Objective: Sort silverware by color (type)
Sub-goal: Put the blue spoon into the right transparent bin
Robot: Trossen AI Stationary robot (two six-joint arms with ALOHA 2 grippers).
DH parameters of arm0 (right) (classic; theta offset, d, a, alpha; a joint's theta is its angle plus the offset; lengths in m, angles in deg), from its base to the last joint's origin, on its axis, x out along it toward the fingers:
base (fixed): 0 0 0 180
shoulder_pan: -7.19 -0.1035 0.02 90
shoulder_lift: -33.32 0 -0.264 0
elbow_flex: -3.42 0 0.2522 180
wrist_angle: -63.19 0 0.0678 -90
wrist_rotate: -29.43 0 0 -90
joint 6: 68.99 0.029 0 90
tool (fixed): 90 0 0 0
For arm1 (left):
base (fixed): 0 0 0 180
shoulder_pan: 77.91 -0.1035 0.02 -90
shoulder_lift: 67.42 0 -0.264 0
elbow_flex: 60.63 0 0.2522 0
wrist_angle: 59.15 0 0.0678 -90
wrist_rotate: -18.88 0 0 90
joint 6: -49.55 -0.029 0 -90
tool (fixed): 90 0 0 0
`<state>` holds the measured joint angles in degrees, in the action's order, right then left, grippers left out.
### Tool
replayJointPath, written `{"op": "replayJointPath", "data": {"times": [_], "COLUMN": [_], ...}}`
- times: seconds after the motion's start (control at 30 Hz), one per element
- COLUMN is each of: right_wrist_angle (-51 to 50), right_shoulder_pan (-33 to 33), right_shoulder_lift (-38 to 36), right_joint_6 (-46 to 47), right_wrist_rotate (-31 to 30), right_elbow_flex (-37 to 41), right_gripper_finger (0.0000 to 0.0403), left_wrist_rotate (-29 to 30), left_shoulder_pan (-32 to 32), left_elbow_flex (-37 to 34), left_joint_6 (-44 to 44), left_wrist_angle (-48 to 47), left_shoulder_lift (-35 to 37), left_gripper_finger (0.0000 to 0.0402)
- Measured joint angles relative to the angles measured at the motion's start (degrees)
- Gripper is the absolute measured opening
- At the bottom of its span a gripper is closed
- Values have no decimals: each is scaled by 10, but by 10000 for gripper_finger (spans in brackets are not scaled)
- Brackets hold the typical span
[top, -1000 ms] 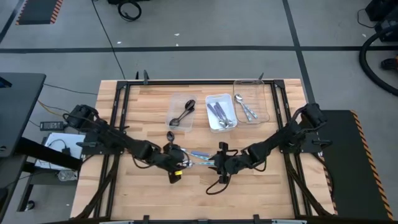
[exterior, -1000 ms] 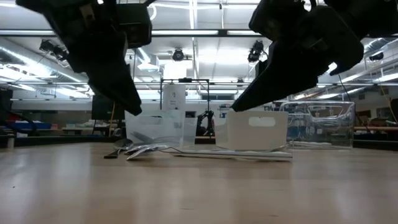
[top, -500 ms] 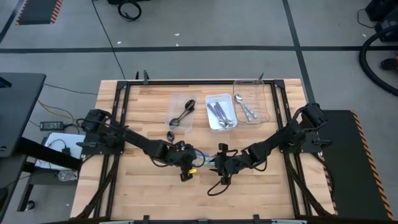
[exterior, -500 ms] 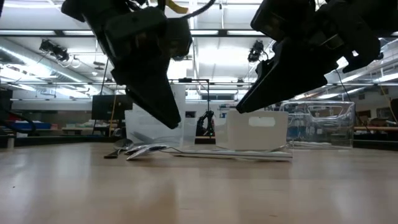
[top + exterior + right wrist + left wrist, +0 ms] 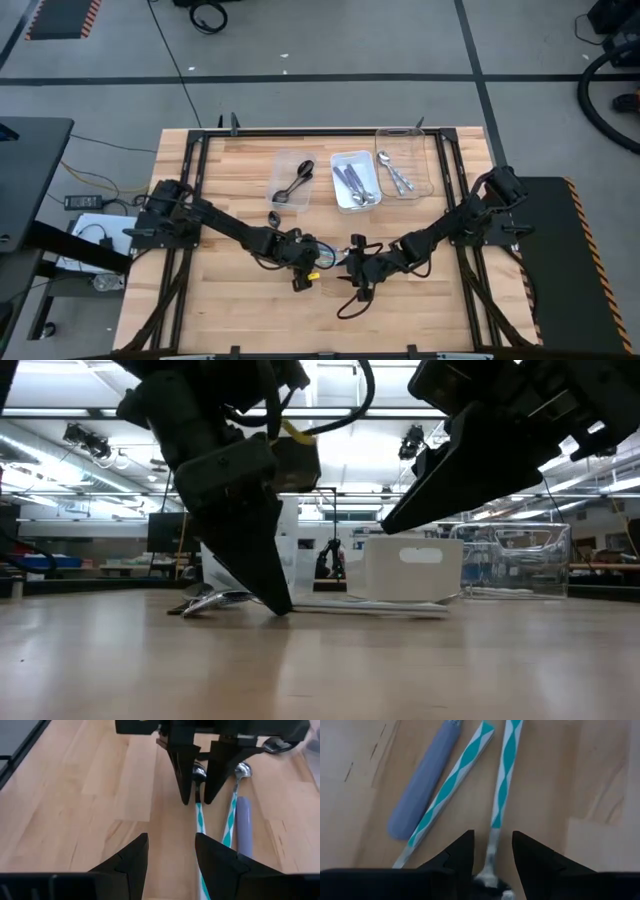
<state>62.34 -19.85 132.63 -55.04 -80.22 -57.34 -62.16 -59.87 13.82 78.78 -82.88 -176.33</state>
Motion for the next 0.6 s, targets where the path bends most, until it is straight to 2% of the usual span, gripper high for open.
{"op": "replayJointPath", "data": {"times": [0.27, 0.6], "right_wrist_angle": [-1, -1], "right_shoulder_pan": [-10, -13], "right_shoulder_lift": [0, 0], "right_joint_6": [24, 45], "right_wrist_rotate": [-8, -24], "right_elbow_flex": [0, 0], "right_gripper_finger": [172, 172], "left_wrist_rotate": [-9, -20], "left_shoulder_pan": [0, 0], "left_elbow_flex": [1, 1], "left_joint_6": [-1, 0], "left_wrist_angle": [-8, -27], "left_shoulder_lift": [-6, -6], "left_gripper_finger": [133, 25]}}
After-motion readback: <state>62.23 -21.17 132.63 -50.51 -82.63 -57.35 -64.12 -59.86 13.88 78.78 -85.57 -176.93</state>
